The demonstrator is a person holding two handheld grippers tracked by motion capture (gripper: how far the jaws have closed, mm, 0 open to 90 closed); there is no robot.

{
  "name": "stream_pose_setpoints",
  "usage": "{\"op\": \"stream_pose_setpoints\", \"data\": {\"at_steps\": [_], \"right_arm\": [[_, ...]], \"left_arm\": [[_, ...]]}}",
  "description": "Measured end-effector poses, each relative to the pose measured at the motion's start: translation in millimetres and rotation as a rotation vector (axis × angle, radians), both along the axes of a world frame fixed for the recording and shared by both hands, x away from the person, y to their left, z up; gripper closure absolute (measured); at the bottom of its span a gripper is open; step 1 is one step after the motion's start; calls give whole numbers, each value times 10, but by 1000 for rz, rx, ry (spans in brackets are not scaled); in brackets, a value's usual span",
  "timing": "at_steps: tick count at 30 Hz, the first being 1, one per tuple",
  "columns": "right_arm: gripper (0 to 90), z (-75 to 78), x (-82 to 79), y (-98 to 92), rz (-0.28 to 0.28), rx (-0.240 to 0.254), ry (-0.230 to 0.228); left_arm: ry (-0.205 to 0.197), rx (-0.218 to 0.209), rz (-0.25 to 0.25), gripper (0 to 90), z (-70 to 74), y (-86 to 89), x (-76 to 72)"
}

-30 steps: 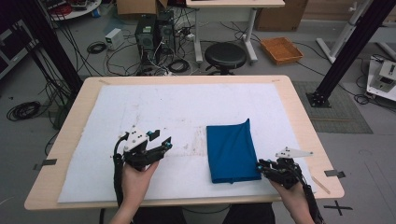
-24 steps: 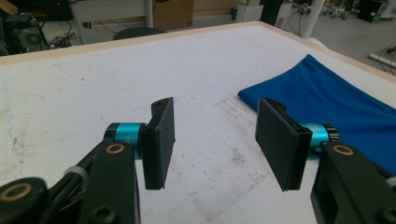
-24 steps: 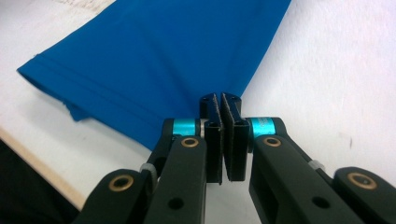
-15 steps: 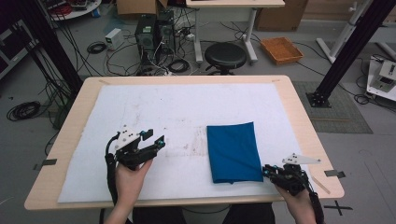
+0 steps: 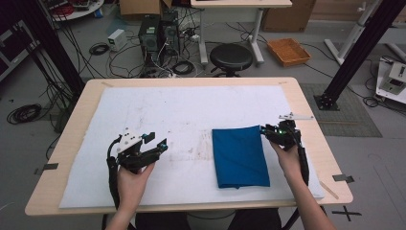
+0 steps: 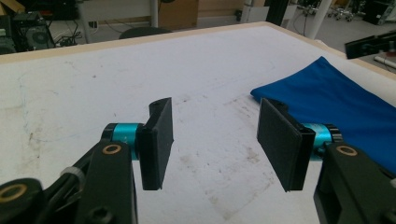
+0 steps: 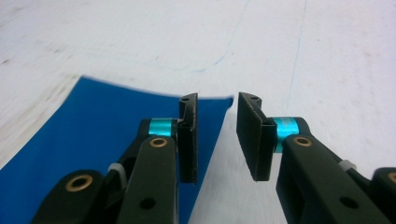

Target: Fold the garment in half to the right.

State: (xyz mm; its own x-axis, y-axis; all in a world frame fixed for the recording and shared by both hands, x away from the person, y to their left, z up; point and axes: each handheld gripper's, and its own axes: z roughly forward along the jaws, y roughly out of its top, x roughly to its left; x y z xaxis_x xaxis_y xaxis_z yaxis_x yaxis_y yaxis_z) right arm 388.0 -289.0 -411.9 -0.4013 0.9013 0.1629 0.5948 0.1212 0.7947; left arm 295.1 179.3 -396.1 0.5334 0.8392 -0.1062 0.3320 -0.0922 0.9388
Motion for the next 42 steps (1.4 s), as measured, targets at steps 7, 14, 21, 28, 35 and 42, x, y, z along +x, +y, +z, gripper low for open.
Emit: {"op": "stream_pose_setpoints", "data": {"at_steps": [7,14,21,28,35,42], "right_arm": [[890,-177,290,63,-17,-26,60],[899,-219,340,42,-39,-47,29],[647,-98,208,-43,-56,-11,-20],[444,78,-126,-161,-42,28,-95],[385,145,-348,-289,-10,71,-139],[353,202,-444,-367,-3,73,-158]], "left_arm": [[3,-8,10,450,-16,67,4],[5,-5,10,450,-28,76,4],[2,-14,20,444,-18,100,31],[-5,-6,22,430,4,73,108],[-25,25,32,427,31,23,153],[-24,37,56,411,40,81,172]]}}
